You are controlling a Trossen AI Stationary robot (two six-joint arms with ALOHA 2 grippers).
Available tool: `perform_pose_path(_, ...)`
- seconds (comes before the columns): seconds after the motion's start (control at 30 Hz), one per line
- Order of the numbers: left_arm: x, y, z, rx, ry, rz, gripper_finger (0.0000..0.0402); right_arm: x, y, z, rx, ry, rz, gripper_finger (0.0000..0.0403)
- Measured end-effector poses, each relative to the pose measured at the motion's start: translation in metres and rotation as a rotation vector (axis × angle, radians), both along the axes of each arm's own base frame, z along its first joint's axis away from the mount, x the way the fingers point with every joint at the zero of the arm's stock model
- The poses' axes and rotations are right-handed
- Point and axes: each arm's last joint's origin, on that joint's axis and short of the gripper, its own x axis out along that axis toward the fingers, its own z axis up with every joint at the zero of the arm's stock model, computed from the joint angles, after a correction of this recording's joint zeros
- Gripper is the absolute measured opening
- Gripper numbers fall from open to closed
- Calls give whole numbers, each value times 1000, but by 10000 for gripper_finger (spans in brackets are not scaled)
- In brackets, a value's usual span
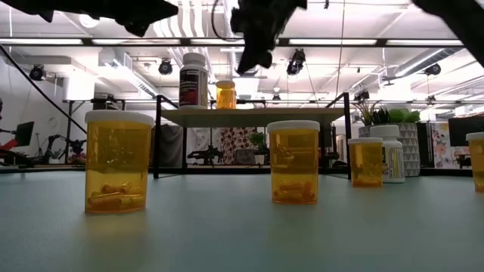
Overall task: Pick and place medicine bottles onto shelf by color
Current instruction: Put the orange pill bottle on the shelf
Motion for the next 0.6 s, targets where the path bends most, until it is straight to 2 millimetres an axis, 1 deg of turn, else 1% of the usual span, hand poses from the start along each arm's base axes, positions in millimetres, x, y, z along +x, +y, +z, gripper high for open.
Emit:
perform_pose_path(0.1,1,-5,-1,-23,2,-52,0,-2,40,0,21,13,60,17)
perform_pose_path(0.2,5,-11,-2,-26,1,-89,0,-9,77,-1,46,-12,97,17)
perform_pose_path(0.3,10,-20,-4,-26,-4,-134,0,-18,112,-9,59,-63,141,17)
perform_pose_path(0.47,23,-35,-12,-24,17,-204,0,-37,164,-38,-33,-109,160,17)
perform_pose_path(0.6,35,-47,-22,-15,38,-252,0,-51,195,-60,-73,-160,194,17)
